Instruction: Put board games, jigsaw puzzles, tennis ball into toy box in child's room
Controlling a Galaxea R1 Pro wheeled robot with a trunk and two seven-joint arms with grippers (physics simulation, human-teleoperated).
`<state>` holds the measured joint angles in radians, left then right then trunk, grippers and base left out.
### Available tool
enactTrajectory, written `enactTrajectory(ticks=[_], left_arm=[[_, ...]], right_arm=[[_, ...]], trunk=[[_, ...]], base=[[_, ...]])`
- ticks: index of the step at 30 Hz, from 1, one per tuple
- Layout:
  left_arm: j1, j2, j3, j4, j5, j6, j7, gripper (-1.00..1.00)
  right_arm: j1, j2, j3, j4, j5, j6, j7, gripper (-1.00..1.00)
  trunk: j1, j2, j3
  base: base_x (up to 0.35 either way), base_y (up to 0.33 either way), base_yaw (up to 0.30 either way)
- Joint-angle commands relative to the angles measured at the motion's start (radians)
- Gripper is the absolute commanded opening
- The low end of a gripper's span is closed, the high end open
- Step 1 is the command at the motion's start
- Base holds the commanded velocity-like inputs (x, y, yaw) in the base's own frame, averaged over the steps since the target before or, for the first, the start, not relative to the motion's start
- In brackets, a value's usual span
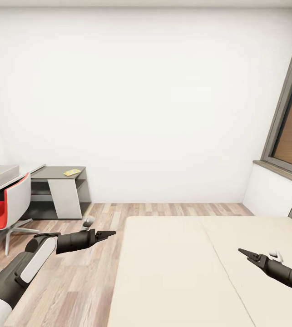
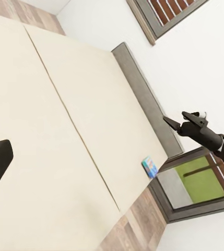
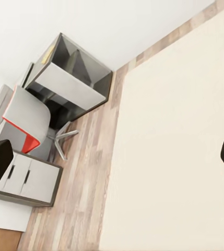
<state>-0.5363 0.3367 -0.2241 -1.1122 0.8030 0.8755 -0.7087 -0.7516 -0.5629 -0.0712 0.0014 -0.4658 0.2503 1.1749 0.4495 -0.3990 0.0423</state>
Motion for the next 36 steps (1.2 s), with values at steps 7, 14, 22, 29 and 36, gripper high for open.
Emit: enactTrajectory(ticks=[7,14,22,29,36], left_arm=[[-0.001,0.001,-0.001,0.0,0.004,0.005,0.0,1.0],[-0.001,0.001,-0.001,0.0,0.004,0.005,0.0,1.0],[-0.001,0.001,-0.001,0.0,0.004,0.005,0.0,1.0],[-0.001,0.0,-0.001,0.0,0.004,0.004,0.001,1.0],[-0.001,-0.001,-0.001,0.0,0.004,0.004,0.001,1.0]], right_arm=[[0.0,0.0,-0.007,0.0,0.002,0.01,0.002,1.0],[0.0,0.0,-0.007,0.0,0.002,0.01,0.002,1.0],[0.0,0.0,-0.007,0.0,0.003,0.01,0.001,1.0],[0.0,0.0,-0.007,0.0,0.003,0.01,0.0,1.0],[0.0,0.0,-0.007,0.0,0.003,0.01,-0.001,1.0]], trunk=[[0.0,-0.001,-0.001],[0.0,-0.001,-0.001],[0.0,-0.001,-0.001],[0.0,-0.001,-0.001],[0.0,-0.001,-0.001]], base=[[0.0,-0.294,0.0],[0.0,-0.294,0.0],[0.0,-0.294,0.0],[0.0,-0.294,0.0],[0.0,-0.294,0.0]])
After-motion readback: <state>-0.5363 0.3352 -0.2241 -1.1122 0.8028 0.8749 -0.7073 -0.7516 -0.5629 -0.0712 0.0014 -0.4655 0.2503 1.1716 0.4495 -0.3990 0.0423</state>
